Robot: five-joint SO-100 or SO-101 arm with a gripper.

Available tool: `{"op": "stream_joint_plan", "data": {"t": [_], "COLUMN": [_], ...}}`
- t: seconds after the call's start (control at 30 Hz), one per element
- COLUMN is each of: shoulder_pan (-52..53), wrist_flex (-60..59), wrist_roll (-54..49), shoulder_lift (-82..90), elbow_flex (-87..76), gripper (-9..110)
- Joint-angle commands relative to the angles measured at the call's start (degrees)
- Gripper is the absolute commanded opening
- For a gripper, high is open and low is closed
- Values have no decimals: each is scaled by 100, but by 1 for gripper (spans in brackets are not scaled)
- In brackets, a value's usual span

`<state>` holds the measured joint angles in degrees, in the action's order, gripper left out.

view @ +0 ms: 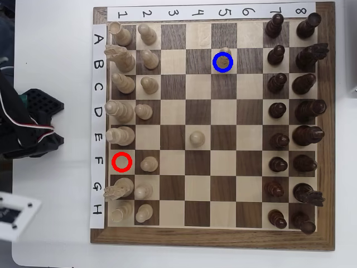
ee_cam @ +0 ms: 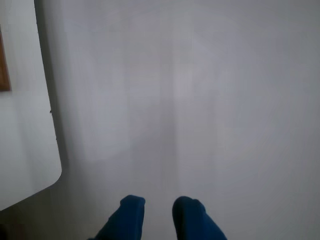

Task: Move the piece to destination

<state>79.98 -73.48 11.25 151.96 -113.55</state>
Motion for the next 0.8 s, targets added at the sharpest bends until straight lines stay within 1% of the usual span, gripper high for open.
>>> {"op": "stream_joint_plan", "data": {"t": [0.0,0.33,0.47,0.67,0.73,0.77], "shoulder_pan": [1002,1169,1134,896,747,703], "wrist_flex": [984,1916,2083,2206,2232,2180], "wrist_roll": [-448,-563,-571,-527,-448,-466], "shoulder_lift": [668,1345,1600,1951,2004,2030], "elbow_flex": [-1468,-3586,-4280,-5010,-5194,-5273], "gripper": [16,16,23,25,35,37]}}
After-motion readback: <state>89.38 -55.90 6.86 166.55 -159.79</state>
